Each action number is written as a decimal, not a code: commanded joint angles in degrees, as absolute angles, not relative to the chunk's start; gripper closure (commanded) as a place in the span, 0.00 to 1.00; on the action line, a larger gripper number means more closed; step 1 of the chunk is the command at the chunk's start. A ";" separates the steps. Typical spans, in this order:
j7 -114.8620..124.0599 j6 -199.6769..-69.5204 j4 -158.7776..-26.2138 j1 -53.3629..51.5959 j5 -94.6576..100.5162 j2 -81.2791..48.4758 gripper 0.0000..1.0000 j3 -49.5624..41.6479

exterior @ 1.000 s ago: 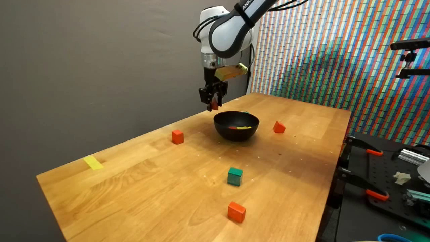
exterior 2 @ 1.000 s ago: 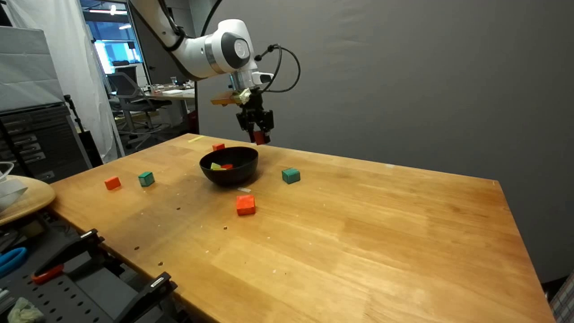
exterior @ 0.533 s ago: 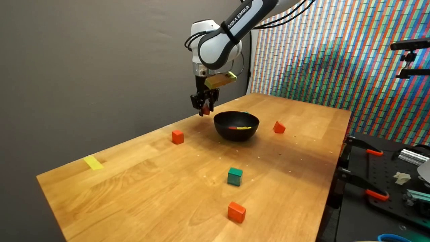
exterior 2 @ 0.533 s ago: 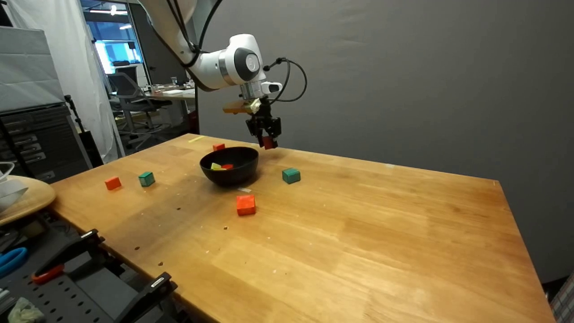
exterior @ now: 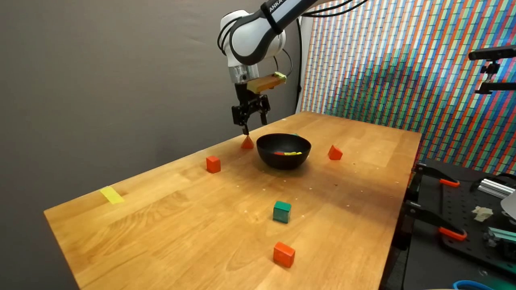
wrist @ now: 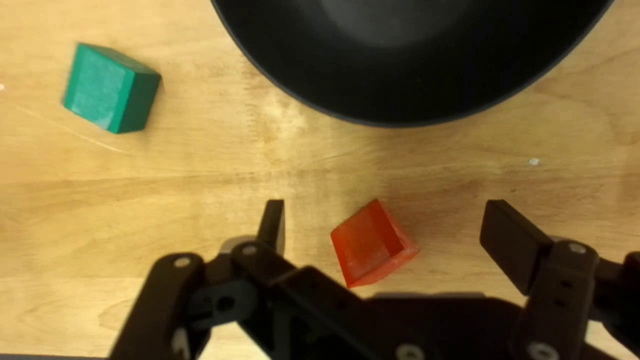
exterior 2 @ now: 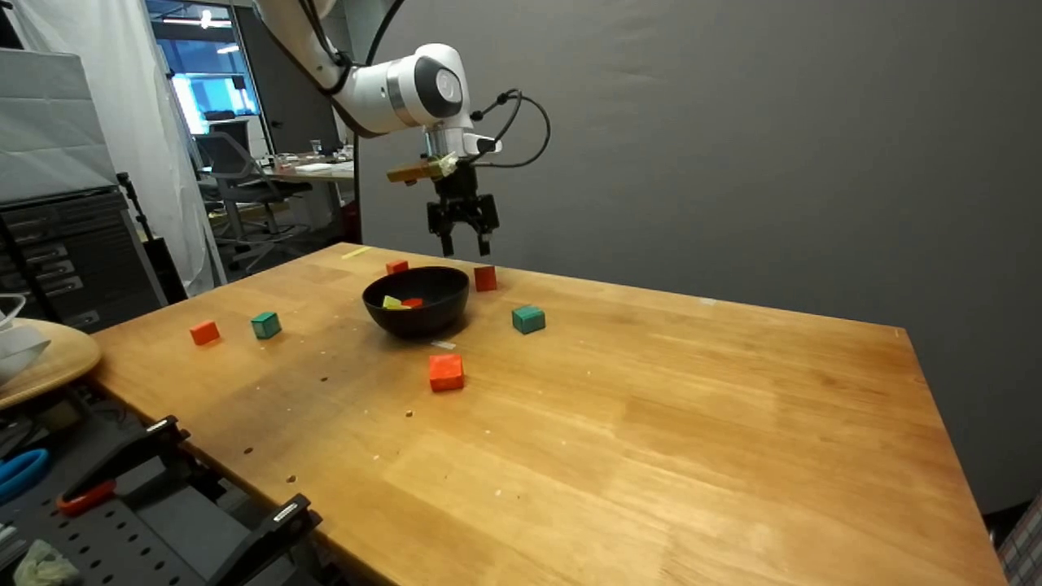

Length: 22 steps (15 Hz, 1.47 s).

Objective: Remove all the blocks from the bowl

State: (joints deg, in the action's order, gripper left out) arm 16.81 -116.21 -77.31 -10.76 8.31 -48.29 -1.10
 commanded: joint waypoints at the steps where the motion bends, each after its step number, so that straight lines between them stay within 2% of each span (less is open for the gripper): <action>1: 15.51 -109.55 -85.13 -11.31 7.32 -38.53 0.00 -0.16; 4: 14.20 -110.50 -91.89 -10.26 5.90 -33.45 0.00 1.61; 7: 10.36 -118.12 -99.31 -8.74 2.17 -29.97 0.00 3.81; 8: 12.97 -113.03 -92.12 -10.52 4.48 -34.38 0.00 2.19; 14: 15.42 -118.05 -98.20 -10.80 4.76 -34.59 0.00 1.62; 22: 16.10 -117.89 -97.92 -9.59 2.06 -40.25 0.01 1.52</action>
State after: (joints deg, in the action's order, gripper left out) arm 15.29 -116.74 -98.26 -9.90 3.28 -38.99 1.98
